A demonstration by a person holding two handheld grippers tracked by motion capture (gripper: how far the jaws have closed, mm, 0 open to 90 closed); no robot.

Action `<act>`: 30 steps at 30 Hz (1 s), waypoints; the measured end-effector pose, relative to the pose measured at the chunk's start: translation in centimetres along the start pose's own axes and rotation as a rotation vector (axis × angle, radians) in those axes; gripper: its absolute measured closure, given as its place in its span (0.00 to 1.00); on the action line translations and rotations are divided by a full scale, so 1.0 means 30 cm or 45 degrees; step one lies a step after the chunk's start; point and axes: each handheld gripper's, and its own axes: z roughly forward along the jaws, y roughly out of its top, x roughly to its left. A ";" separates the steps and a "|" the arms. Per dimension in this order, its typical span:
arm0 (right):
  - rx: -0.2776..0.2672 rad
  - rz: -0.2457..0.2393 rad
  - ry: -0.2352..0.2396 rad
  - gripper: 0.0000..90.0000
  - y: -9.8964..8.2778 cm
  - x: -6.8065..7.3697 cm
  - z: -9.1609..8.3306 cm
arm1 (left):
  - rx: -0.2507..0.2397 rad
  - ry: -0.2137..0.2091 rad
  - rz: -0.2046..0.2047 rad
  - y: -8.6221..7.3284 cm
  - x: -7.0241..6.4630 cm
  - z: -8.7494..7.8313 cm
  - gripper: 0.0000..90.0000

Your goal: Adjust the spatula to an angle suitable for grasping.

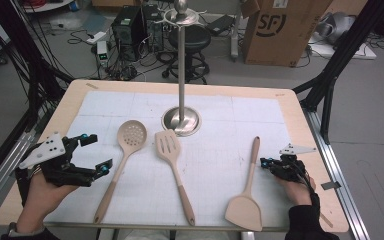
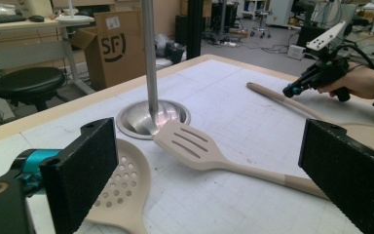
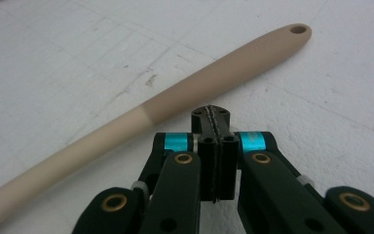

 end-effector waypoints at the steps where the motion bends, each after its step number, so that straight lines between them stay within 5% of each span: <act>1: 0.008 0.003 0.000 1.00 0.000 -0.005 0.007 | 0.001 0.003 -0.001 -0.001 0.000 -0.003 0.09; 30: 0.043 -0.095 0.056 1.00 0.071 0.043 0.092 | 0.009 0.056 -0.018 -0.021 0.004 -0.058 0.09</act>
